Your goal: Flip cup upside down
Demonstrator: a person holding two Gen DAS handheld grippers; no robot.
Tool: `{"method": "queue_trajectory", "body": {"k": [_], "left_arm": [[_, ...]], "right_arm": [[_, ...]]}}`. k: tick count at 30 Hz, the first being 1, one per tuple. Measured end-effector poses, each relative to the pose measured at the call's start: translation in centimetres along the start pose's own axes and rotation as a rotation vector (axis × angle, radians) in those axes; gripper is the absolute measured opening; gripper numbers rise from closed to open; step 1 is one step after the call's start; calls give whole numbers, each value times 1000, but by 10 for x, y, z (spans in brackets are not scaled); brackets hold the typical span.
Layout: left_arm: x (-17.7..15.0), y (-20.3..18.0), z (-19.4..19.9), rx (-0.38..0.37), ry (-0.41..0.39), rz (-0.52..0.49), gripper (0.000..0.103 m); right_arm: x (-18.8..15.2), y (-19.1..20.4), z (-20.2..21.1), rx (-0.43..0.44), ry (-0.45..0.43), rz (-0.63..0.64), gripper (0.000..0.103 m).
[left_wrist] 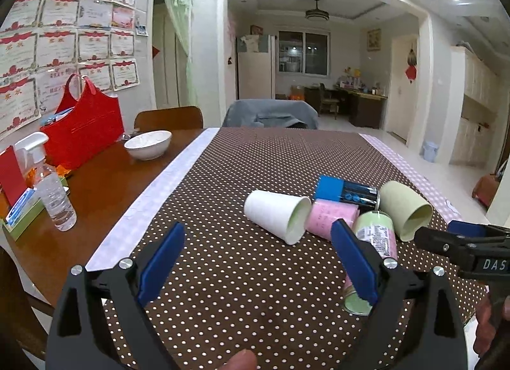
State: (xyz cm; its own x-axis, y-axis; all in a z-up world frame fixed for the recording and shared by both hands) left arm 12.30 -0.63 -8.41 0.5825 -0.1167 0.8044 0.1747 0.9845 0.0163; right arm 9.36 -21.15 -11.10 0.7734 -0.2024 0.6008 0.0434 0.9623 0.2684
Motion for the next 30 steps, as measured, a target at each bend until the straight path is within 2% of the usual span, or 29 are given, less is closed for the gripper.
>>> {"method": "queue_trajectory", "body": {"k": [5,10,13,20,28,30], "left_arm": [[1,8,8,33,-38,5,91],[7,9,13,33,-62,0,91],[12,13,13,28,-68,7,91],[13,21,5,24,-62,11,91],[9,31,-13,1,-29,16,91],[8,32,-16,-6,-24,19,91]], "right_arm": [[6,0,2,9,4,-18,98],[11,-4,-2,31,39,-63,98],[13,-4,-11,54,84,-91,98],[20,-4,-50,141,256,-205,98],[33,-10,-84,100,366,-297,98],[32,-13,-92,96,393,-328,91]]}}
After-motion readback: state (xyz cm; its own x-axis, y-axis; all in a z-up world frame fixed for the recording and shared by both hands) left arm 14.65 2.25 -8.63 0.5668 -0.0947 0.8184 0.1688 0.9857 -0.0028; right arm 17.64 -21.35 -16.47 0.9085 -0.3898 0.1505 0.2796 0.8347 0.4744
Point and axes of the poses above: each gripper's, at about its wrist camera, not at the fingertips, and z roughly against the way its jaws point, y to its left, x to its top, the point moved 4 cm from there along -z, roughly the way its jaws point, and after that the axes turned 9 degrees about y, right-handed, at the moved point
